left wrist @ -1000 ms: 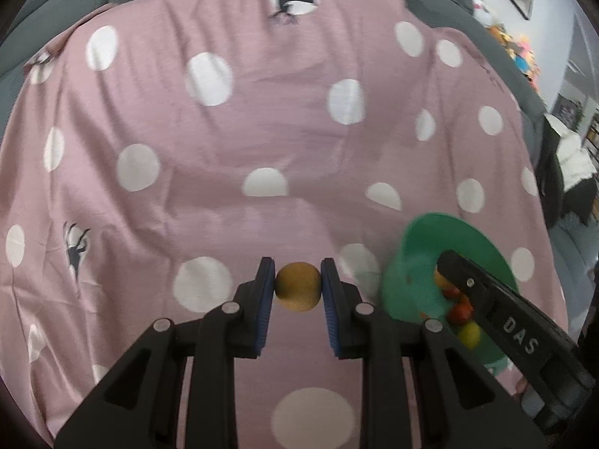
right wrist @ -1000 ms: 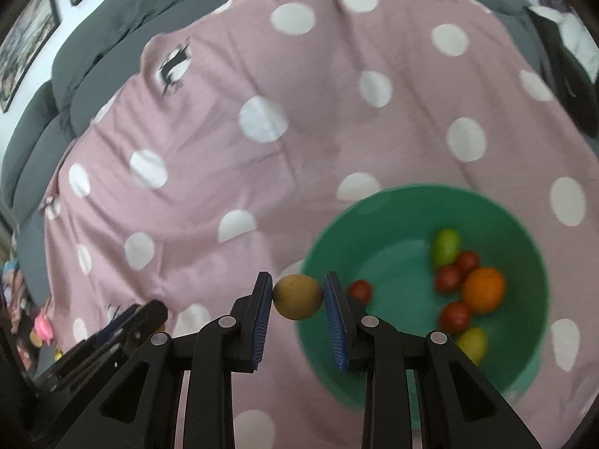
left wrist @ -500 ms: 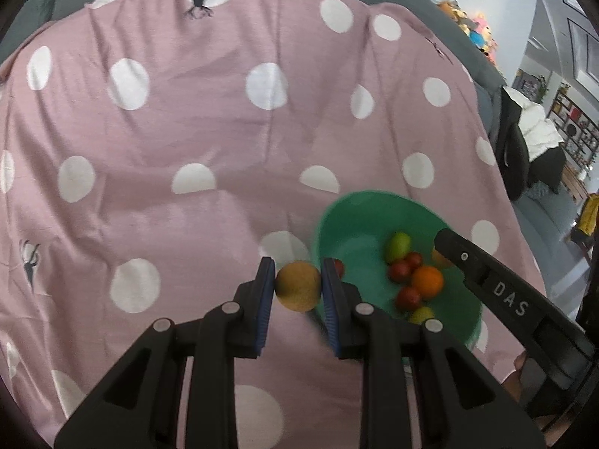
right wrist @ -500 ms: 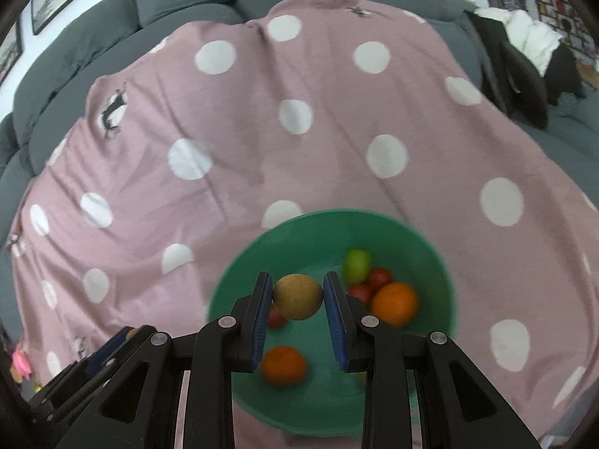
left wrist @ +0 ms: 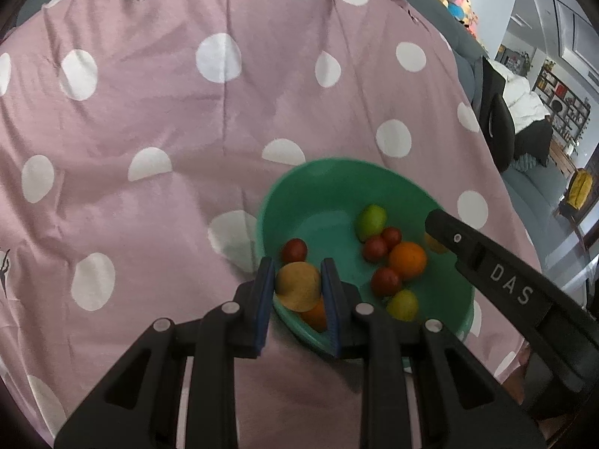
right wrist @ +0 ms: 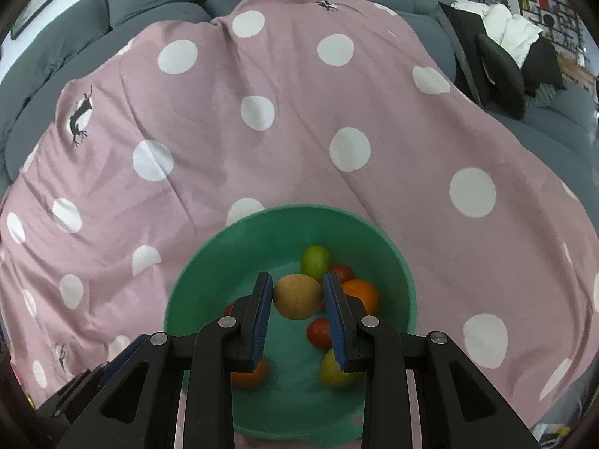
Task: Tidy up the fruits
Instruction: 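Carry the yellow fruit with the right tool over the green bowl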
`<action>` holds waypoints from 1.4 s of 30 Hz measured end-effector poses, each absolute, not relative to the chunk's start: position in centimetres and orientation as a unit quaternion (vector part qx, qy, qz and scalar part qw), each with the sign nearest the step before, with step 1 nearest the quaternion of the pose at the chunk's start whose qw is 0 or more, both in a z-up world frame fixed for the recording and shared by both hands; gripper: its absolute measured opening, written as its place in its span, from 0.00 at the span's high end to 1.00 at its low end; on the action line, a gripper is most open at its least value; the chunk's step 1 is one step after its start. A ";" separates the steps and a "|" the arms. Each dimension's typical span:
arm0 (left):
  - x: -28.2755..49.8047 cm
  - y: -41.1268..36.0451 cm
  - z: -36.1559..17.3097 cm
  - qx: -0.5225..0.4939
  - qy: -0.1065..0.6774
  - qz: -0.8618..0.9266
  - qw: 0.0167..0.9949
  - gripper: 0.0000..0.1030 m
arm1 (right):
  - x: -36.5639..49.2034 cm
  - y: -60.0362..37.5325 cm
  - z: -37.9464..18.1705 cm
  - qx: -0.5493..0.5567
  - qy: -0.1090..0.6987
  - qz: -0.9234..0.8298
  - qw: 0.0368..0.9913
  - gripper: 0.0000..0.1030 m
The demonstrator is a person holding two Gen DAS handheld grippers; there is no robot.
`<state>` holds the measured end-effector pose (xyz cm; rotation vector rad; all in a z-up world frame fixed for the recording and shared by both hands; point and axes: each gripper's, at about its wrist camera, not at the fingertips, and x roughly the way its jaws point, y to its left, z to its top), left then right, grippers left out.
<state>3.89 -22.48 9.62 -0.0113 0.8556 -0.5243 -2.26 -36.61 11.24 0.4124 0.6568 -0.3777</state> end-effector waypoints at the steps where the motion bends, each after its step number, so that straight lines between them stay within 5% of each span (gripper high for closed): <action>1: 3.9 -22.6 9.5 -0.004 0.411 -0.252 0.876 0.76 | -2.2 -36.7 11.1 0.201 0.320 -0.183 0.908 0.71; 42: 3.6 -25.4 7.4 0.024 0.426 -0.272 0.862 0.75 | -1.3 -38.6 7.9 0.203 0.379 -0.202 0.880 0.71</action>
